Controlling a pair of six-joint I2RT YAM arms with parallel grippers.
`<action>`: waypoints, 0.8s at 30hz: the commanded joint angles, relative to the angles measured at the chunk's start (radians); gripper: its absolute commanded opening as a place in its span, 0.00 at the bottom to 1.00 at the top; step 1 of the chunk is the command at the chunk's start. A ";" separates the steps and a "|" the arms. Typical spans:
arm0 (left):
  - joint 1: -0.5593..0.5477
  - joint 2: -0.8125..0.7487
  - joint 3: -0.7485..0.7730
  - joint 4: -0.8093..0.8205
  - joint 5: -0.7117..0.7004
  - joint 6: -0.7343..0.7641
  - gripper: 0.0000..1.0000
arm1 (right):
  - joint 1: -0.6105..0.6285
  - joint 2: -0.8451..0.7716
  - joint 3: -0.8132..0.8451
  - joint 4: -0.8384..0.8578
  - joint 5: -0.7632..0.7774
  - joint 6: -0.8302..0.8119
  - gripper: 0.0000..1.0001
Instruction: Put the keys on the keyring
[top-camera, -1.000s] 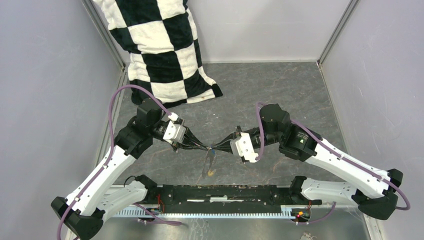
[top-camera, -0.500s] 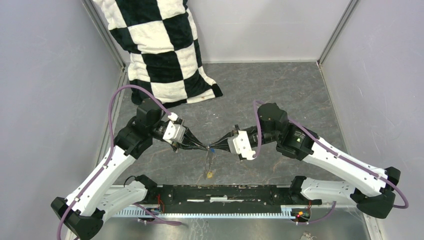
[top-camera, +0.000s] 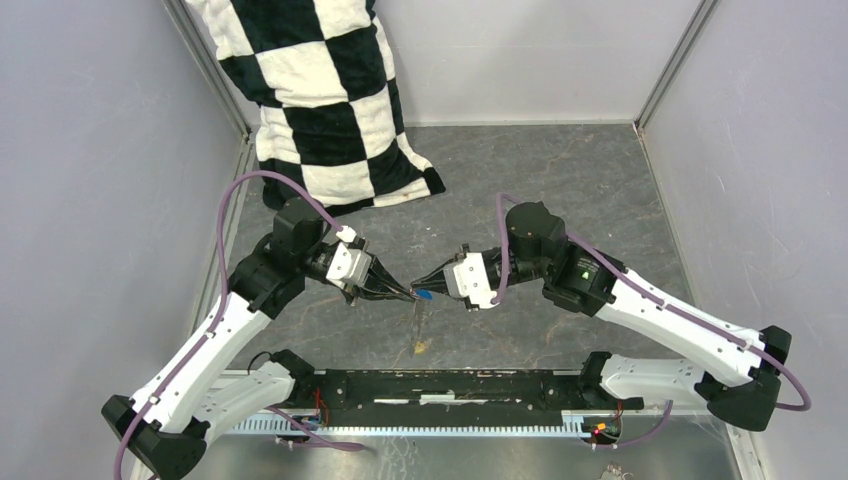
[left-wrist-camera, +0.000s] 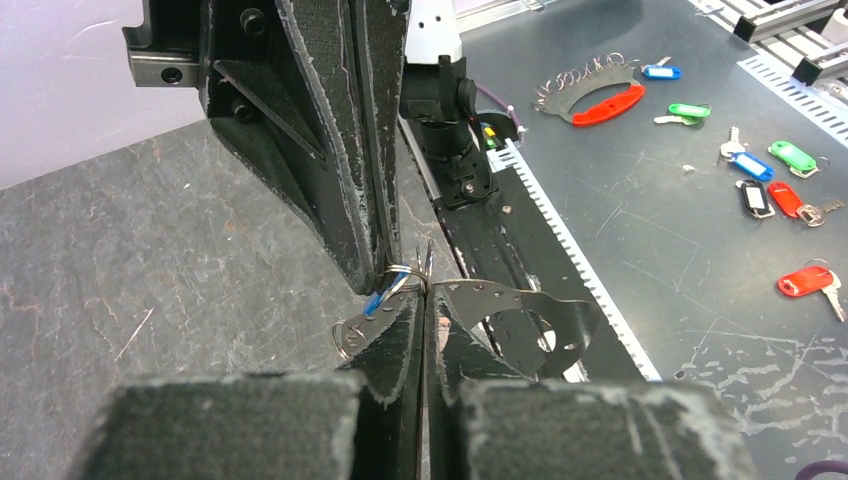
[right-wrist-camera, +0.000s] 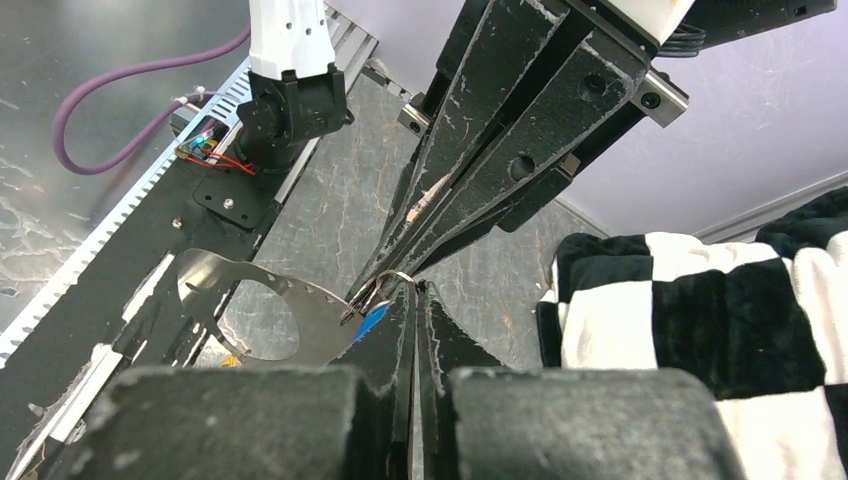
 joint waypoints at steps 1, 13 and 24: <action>-0.004 -0.017 0.009 0.059 0.011 -0.003 0.02 | 0.006 0.027 0.036 0.026 0.007 0.044 0.01; -0.003 -0.058 -0.053 0.286 -0.022 -0.240 0.02 | 0.005 0.061 0.097 -0.052 0.043 0.093 0.26; -0.004 -0.108 -0.125 0.363 -0.029 -0.322 0.02 | 0.004 0.161 0.281 -0.209 0.084 0.072 0.30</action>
